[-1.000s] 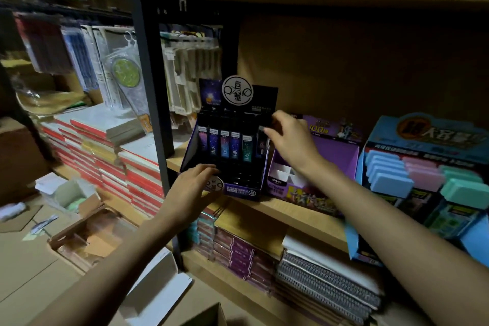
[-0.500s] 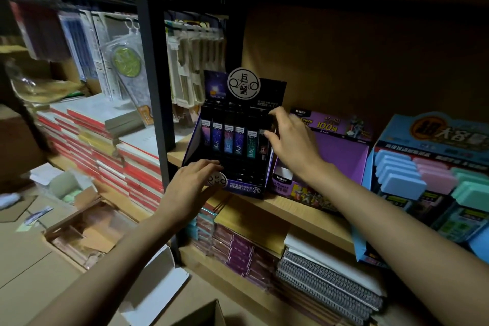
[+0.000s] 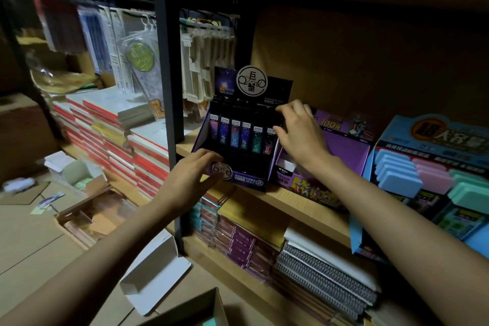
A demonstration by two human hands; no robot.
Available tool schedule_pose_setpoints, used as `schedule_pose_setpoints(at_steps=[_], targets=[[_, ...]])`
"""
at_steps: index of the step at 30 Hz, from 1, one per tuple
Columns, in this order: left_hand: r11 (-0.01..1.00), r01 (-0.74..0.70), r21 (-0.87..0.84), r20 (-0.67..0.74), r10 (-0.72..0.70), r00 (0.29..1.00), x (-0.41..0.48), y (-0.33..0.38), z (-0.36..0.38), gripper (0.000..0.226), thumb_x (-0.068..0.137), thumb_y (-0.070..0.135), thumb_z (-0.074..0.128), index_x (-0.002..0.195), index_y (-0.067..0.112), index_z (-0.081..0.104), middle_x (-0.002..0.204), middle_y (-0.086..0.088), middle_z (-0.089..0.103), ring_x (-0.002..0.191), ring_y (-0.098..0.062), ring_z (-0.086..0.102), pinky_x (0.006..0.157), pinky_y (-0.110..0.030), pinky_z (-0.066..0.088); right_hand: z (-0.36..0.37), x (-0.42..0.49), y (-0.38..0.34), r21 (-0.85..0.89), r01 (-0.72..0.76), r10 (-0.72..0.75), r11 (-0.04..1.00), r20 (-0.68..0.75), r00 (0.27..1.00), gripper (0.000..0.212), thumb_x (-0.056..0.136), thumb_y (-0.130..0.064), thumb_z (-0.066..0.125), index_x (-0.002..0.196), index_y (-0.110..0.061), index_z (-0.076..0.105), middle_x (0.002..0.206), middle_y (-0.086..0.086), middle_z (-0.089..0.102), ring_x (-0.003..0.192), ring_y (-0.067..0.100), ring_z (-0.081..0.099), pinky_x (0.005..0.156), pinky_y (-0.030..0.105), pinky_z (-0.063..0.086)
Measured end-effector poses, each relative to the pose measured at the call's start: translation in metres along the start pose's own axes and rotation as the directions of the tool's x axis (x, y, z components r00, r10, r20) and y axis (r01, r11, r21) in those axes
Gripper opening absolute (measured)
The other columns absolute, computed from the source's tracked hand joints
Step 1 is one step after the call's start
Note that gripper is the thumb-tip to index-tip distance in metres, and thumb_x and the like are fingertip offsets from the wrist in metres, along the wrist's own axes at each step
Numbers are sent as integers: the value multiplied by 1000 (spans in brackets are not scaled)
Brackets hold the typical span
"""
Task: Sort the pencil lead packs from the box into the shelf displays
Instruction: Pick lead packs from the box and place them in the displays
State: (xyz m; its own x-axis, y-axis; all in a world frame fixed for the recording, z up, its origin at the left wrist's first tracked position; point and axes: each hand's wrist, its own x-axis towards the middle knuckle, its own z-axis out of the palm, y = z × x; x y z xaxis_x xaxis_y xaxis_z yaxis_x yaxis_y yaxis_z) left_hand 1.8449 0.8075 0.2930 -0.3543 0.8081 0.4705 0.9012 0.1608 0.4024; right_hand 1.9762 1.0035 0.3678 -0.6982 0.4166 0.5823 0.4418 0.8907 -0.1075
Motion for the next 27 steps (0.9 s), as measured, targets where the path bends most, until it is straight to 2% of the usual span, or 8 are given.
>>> schedule_pose_setpoints(at_steps=[2, 4, 8, 13, 17, 21, 25, 27], targets=[[999, 36, -3, -27, -36, 999, -16, 1, -14, 21, 89, 19, 60, 110, 15, 61, 112, 0, 62, 90, -6, 55, 70, -20, 47, -8, -10, -7, 80, -6, 6, 997, -3, 1000, 34, 90, -18, 59, 122, -8, 54, 119, 10, 50, 115, 26, 43, 93, 36, 39], [994, 109, -24, 5, -109, 994, -37, -2, -25, 14, 91, 20, 58, 103, 16, 63, 102, 0, 67, 87, -10, 60, 69, -29, 53, -16, -27, -17, 192, -12, 2, 981, 53, 999, 27, 90, -17, 59, 115, -8, 57, 114, 9, 52, 110, 24, 47, 92, 38, 42], [958, 285, -39, 202, -272, 941, -100, -13, -25, 10, 91, 18, 59, 100, 14, 64, 97, -1, 67, 87, -16, 64, 77, -37, 54, -24, -75, -42, 388, -86, -58, 918, 345, 937, 17, 89, -21, 61, 104, -16, 63, 106, 3, 64, 96, 16, 58, 86, 32, 47], [856, 510, -81, 329, -460, 825, -204, -30, 25, 6, 90, 13, 60, 95, 10, 63, 93, -6, 68, 86, -23, 65, 79, -36, 52, 10, -147, -72, 380, -89, -187, 921, 629, 754, 13, 87, -23, 63, 97, -15, 66, 97, 2, 65, 87, 11, 57, 70, 20, 39], [755, 651, -81, 410, -570, 712, -287, -38, 82, 18, 87, 8, 63, 104, 2, 64, 99, -12, 69, 92, -27, 65, 81, -34, 49, 66, -215, -84, 341, -194, -150, 920, 763, 629, 14, 88, -21, 61, 100, -14, 65, 99, 1, 63, 91, 14, 58, 77, 28, 46], [659, 750, -47, 502, -634, 588, -359, -41, 132, 28, 87, 2, 60, 114, -4, 58, 114, -16, 63, 102, -29, 61, 86, -31, 46, 126, -286, -95, 320, -352, -92, 879, 841, 534, 13, 87, -12, 61, 97, -5, 66, 98, 11, 66, 84, 15, 56, 73, 28, 43], [584, 812, -13, 439, -726, 529, -407, -50, 158, 34, 87, 13, 65, 118, 1, 56, 123, -18, 53, 113, -29, 51, 90, -29, 38, 178, -345, -102, 252, -485, -52, 837, 920, 387, 9, 88, -8, 60, 93, -2, 65, 87, 11, 61, 83, 15, 53, 69, 27, 43], [578, 816, 22, 368, -764, 531, -422, -57, 164, 36, 86, 18, 66, 118, 3, 56, 123, -19, 51, 111, -29, 50, 86, -30, 38, 202, -370, -103, 192, -540, -20, 820, 951, 308, 7, 88, -6, 60, 93, -1, 62, 86, 12, 57, 83, 18, 51, 76, 32, 44]])
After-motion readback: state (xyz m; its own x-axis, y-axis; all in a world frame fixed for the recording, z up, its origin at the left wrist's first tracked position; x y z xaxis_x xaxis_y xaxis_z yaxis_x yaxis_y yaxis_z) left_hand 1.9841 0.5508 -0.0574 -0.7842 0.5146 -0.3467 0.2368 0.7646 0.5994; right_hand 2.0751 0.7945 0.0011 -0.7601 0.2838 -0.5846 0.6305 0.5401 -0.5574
